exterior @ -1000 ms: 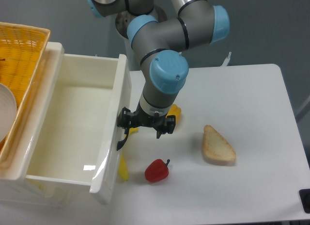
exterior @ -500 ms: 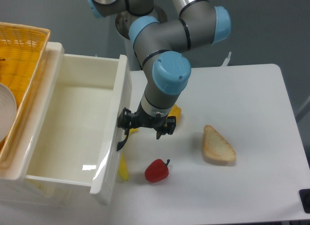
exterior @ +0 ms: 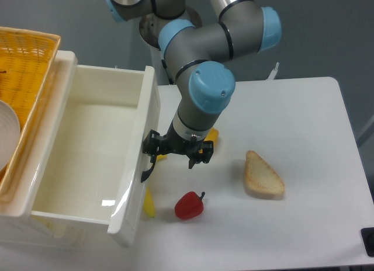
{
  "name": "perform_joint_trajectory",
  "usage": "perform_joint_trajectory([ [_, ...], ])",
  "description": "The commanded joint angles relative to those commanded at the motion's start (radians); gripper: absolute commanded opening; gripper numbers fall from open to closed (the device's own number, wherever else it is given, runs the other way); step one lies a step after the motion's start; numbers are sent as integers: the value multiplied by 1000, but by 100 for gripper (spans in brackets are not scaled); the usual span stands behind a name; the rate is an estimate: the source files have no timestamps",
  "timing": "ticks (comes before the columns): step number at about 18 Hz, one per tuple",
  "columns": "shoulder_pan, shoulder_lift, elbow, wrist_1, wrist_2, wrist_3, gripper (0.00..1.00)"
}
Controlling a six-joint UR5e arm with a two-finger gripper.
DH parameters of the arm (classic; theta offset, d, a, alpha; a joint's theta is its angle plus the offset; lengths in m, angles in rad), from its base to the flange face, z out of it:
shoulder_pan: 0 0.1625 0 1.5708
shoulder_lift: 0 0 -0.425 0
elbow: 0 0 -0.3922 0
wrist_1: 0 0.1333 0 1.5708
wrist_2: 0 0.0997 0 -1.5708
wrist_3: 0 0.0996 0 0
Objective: Slide open the top white drawer
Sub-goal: 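Continue pulling the drawer out to its full extension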
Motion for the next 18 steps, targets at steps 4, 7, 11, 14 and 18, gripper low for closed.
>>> perform_joint_trajectory([
  [4, 2, 0, 0, 0, 0, 3, 100],
  [7, 2, 0, -2, 0, 0, 6, 100],
  [11, 2, -5, -8, -2, -14, 38, 100],
  [14, 11, -8, -12, -2, -31, 41, 100],
  [18, 15, -12, -15, -2, -52, 40, 100],
])
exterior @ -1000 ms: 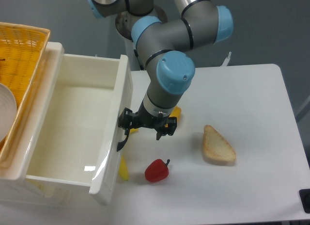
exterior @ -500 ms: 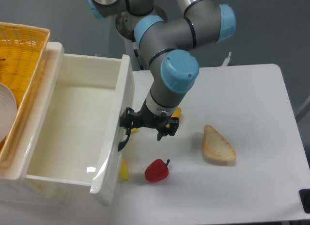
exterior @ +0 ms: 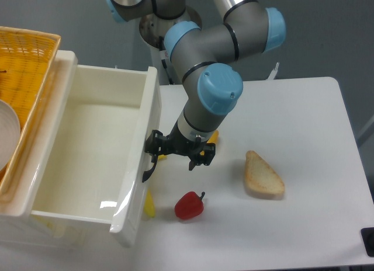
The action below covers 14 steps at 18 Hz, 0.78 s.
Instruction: Slide open the top white drawer
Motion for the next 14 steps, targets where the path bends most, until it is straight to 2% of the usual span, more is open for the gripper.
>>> perform_joint_trajectory([
  [14, 38, 8, -8, 3, -67, 18, 100],
])
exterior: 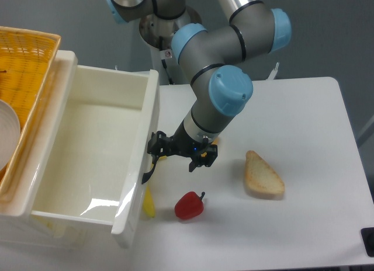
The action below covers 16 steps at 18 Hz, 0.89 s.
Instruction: Slide open the top white drawer
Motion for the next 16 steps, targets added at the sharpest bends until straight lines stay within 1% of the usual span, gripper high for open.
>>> perform_joint_trajectory([
  [3, 17, 9, 2, 0, -3, 21, 100],
  [8, 52, 28, 0, 40, 3, 109, 100],
  [10, 67, 26, -2, 54, 8, 201, 100],
  [14, 86, 21, -2, 64, 47, 467, 100],
  [15, 89, 20, -2, 84, 66, 513, 100],
  [16, 91, 18, -2, 103, 89, 528, 100],
])
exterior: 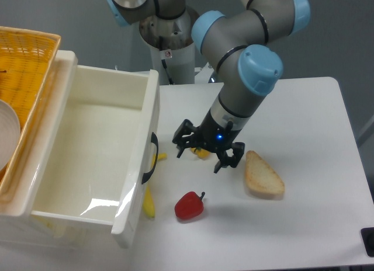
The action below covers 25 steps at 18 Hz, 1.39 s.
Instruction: Slide open the top white drawer
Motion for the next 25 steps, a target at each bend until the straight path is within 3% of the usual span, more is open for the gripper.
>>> perform_joint_trajectory([
  [4, 0, -18, 0, 45, 110, 5, 100],
  [8, 44, -83, 9, 58, 131, 48, 100],
  [12, 94, -126, 31, 103, 155, 167, 100],
  [17, 101, -199, 74, 114, 301, 290, 100],
  [25, 158, -242, 97, 126, 305, 417, 100],
])
